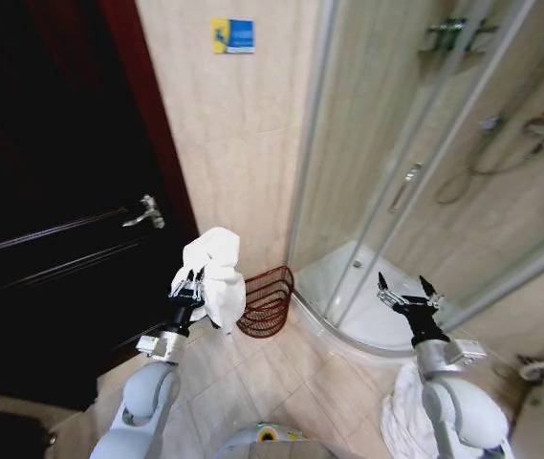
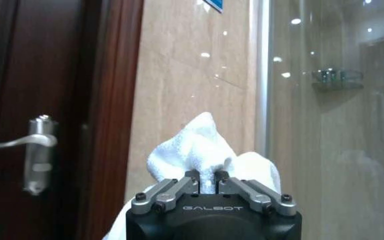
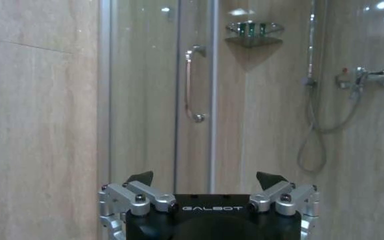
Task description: Discard the used towel into the hamper.
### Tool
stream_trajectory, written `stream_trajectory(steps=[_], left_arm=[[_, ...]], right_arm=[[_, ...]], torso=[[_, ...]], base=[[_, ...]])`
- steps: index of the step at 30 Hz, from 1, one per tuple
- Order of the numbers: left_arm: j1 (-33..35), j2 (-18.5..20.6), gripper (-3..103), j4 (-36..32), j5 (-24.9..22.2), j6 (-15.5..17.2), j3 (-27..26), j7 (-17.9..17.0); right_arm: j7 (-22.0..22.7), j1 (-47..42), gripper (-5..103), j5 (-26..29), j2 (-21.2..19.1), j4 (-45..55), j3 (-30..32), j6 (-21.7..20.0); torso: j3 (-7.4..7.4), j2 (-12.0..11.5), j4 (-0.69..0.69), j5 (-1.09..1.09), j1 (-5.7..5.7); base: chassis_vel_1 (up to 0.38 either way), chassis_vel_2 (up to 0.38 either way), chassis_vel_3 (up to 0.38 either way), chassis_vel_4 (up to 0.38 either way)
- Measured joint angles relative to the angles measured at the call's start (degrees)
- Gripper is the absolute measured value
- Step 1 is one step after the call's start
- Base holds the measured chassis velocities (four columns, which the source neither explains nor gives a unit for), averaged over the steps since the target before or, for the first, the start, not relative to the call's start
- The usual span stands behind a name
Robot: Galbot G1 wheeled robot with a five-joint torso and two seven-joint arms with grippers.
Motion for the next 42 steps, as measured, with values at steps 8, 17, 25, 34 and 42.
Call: stream_trajectory(steps=[8, 17, 25, 34, 42], left_arm=[[-0.4, -0.3, 11, 0.7, 0.2, -0.2, 0.3, 0.0], [-1.0, -0.5, 11, 1.4, 0.5, -0.2, 0.8, 0.6], [-1.4, -0.6, 11, 1.7, 1.1, -0.3, 1.1, 1.2], [-3.6, -0.3, 11, 3.3, 1.6, 0.3, 2.3, 1.2], [-4.0, -0.3, 11, 3.8, 1.8, 0.5, 2.6, 1.3]], right_arm=[[-0.4, -0.1, 100, -0.1, 0.5, -0.4, -0.4, 0.6], [-0.9, -0.4, 100, -0.4, 0.5, -0.9, -0.7, 1.4], [-1.0, -0.4, 100, -0.4, 0.3, -1.1, -0.7, 1.5], [-1.3, -0.3, 100, -0.1, 0.1, -1.1, -0.7, 1.5], [-1.5, -0.1, 100, 0.0, 0.0, -1.5, -0.5, 1.7]], torso=[[0.00, 0.0, 0.03, 0.00, -0.01], [0.00, 0.0, 0.01, 0.00, 0.00], [0.00, 0.0, 0.02, 0.00, 0.01], [0.00, 0.0, 0.01, 0.00, -0.01], [0.00, 0.0, 0.02, 0.00, -0.01]], base=[[-0.012, -0.004, -0.008, -0.015], [-0.035, 0.034, 0.028, -0.040], [0.000, 0.000, 0.000, 0.000], [0.000, 0.000, 0.000, 0.000], [-0.056, 0.066, 0.064, -0.061]])
